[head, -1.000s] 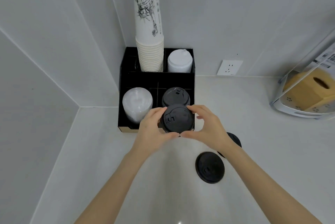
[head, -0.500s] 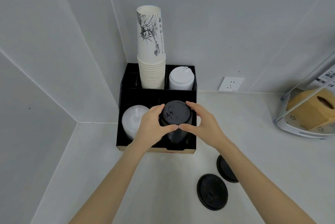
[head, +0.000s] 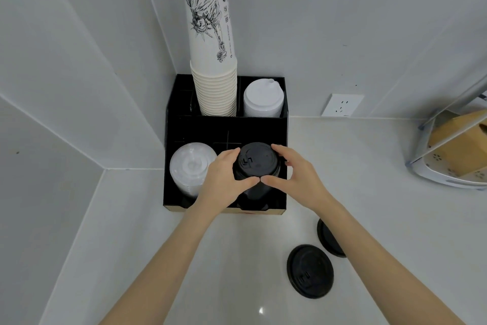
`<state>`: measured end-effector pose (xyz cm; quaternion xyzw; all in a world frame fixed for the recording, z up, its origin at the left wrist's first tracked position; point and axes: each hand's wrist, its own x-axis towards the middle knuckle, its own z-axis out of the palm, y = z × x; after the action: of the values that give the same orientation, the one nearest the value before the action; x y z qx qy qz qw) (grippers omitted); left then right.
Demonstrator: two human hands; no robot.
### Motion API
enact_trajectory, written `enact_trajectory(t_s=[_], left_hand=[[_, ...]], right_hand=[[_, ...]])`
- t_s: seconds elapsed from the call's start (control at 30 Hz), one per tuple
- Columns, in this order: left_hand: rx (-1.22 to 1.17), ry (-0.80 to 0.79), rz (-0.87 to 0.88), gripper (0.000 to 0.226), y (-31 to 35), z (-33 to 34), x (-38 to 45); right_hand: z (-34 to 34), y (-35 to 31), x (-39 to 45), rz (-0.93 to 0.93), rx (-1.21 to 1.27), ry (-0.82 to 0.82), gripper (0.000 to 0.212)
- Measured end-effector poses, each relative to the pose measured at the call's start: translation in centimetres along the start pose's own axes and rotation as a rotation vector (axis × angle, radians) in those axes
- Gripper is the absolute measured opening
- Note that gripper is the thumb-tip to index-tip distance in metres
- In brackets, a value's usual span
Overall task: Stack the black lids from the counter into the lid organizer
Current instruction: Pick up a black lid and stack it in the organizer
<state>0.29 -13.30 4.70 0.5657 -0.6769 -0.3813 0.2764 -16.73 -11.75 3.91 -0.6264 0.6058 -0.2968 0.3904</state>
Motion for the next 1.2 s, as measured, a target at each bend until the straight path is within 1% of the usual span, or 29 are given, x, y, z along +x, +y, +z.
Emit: enact_trajectory(t_s=[0.33, 0.53, 0.7, 0.83, 0.93, 1.03, 1.13, 1.2], left_hand=[[0.010, -0.033, -0.041, 0.073, -0.3, 0.0, -0.3], [0.007, -0.033, -0.031, 0.070, -0.1, -0.4, -0.5], [0.009, -0.021, -0.029, 0.073, 0.1, -0.6, -0.8], [0.031, 0.007, 0.017, 0.069, 0.6, -0.8, -1.5], [0.039, 0.082, 0.069, 0.062, 1.1, -0.7, -2.5], [0.040, 0.124, 0.115, 0.052, 1.6, -0.1, -3.7], [0.039, 0.107, 0.142, 0.043, 1.7, 1.1, -5.3], [0.024, 0.052, 0.122, 0.041, 1.6, 2.3, -6.5]], right_hand=[[0.1, -0.1, -0.2, -0.015, 0.004, 0.010, 0.073], [0.2, -0.2, -0.2, -0.014, 0.009, 0.007, 0.078], [-0.1, -0.3, -0.6, -0.014, 0.009, 0.016, 0.078], [-0.4, -0.5, -1.6, -0.017, 0.004, 0.043, 0.075], [-0.9, -1.0, -3.0, -0.018, 0.018, 0.085, 0.065], [-1.5, -1.2, -4.5, -0.014, 0.023, 0.127, 0.047], [-2.0, -0.7, -6.4, 0.027, 0.034, 0.122, 0.028], [-2.0, 0.1, -8.0, 0.064, 0.049, 0.113, 0.020]])
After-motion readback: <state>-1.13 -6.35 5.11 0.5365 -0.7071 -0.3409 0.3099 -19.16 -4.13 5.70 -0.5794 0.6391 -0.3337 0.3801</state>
